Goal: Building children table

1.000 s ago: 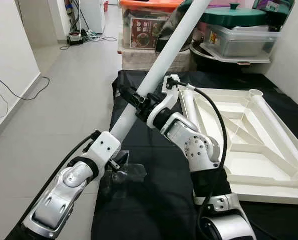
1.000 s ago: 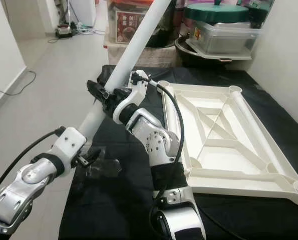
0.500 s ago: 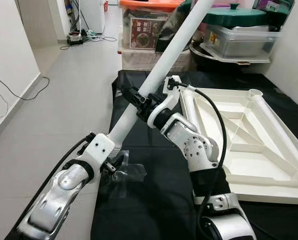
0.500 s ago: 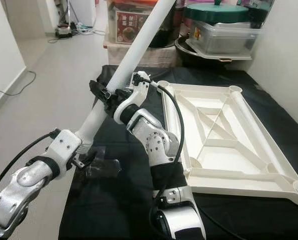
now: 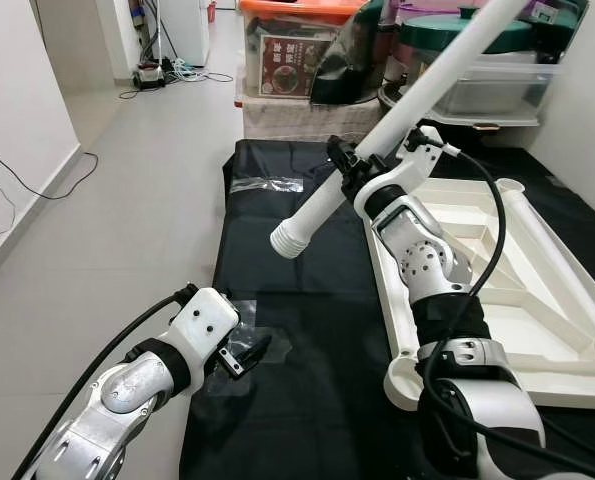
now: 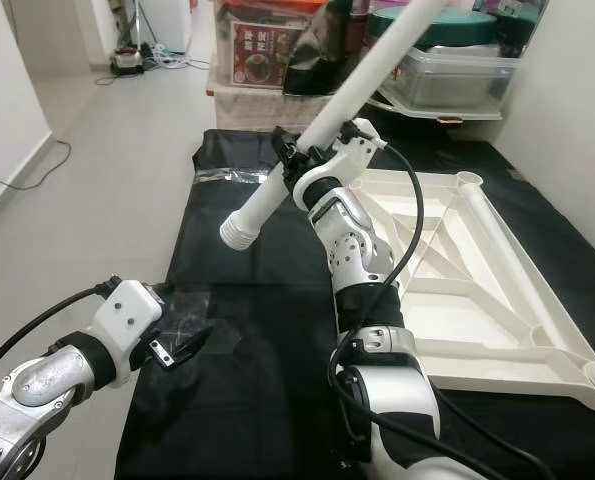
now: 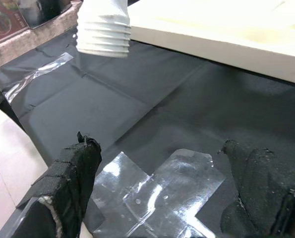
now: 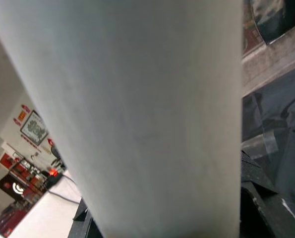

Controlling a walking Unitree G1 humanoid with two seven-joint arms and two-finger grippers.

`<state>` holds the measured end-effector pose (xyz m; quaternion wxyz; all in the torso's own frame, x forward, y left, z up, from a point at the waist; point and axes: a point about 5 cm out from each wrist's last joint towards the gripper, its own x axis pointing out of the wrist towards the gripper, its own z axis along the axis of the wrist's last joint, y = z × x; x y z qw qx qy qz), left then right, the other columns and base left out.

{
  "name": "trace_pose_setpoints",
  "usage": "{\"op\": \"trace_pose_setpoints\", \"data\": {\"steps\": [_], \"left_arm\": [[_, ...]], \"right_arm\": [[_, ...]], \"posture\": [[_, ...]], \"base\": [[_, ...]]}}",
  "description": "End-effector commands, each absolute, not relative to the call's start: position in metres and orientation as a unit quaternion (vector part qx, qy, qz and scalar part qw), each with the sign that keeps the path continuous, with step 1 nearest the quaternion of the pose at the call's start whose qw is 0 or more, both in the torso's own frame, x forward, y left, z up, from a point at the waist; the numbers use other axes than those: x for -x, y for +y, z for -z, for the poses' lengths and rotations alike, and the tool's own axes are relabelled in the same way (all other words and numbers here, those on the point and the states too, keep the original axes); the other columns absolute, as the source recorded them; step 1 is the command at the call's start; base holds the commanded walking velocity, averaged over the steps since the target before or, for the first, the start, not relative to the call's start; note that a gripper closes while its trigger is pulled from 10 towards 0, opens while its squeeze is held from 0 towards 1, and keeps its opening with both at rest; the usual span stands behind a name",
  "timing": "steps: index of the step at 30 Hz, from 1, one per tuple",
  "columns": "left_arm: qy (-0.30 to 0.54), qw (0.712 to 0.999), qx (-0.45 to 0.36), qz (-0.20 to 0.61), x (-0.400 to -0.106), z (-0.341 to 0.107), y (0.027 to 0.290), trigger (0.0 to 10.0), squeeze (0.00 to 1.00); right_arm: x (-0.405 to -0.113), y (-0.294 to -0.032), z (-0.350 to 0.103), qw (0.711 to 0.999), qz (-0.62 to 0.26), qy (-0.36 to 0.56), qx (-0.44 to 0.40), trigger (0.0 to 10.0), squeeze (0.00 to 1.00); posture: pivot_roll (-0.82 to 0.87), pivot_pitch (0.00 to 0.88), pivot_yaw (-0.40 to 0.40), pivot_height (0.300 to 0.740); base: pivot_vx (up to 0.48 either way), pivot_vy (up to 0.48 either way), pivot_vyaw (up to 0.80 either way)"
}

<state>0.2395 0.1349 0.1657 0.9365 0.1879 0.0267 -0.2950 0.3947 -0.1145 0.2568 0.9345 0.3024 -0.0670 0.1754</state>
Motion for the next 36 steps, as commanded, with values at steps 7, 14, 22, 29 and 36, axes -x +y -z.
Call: {"op": "trace_pose_setpoints", "data": {"steps": [7,14,22,29,36], "left_arm": [[0.027,0.945,-0.19,0.266,-0.245,-0.161,0.138,10.0,0.0],[0.021,0.956,-0.168,0.241,-0.245,-0.16,0.14,10.0,0.0],[0.015,0.964,-0.155,0.217,-0.247,-0.159,0.145,10.0,0.0],[0.015,0.96,-0.14,0.242,-0.244,-0.159,0.145,10.0,0.0],[0.014,0.95,-0.121,0.289,-0.235,-0.168,0.153,10.0,0.0]], "right_arm": [[-0.392,-0.105,-0.27,0.925,-0.212,-0.096,-0.3,0.0,0.0],[-0.394,-0.104,-0.27,0.922,-0.22,-0.105,-0.3,0.0,0.0],[-0.384,-0.089,-0.275,0.901,-0.286,-0.125,-0.302,0.0,0.0],[-0.368,-0.072,-0.279,0.863,-0.398,-0.129,-0.283,0.0,0.0],[-0.34,-0.063,-0.273,0.791,-0.558,-0.109,-0.225,0.0,0.0]], "posture": [[0.06,0.0,-0.075,0.74],[0.06,0.0,-0.079,0.74],[0.07,0.0,-0.079,0.74],[0.07,0.0,-0.073,0.74],[0.07,0.0,-0.076,0.74]], "base": [[0.0,0.0,0.0],[0.0,0.0,0.0],[0.0,0.0,0.0],[0.0,0.0,0.0],[0.0,0.0,0.0]]}}
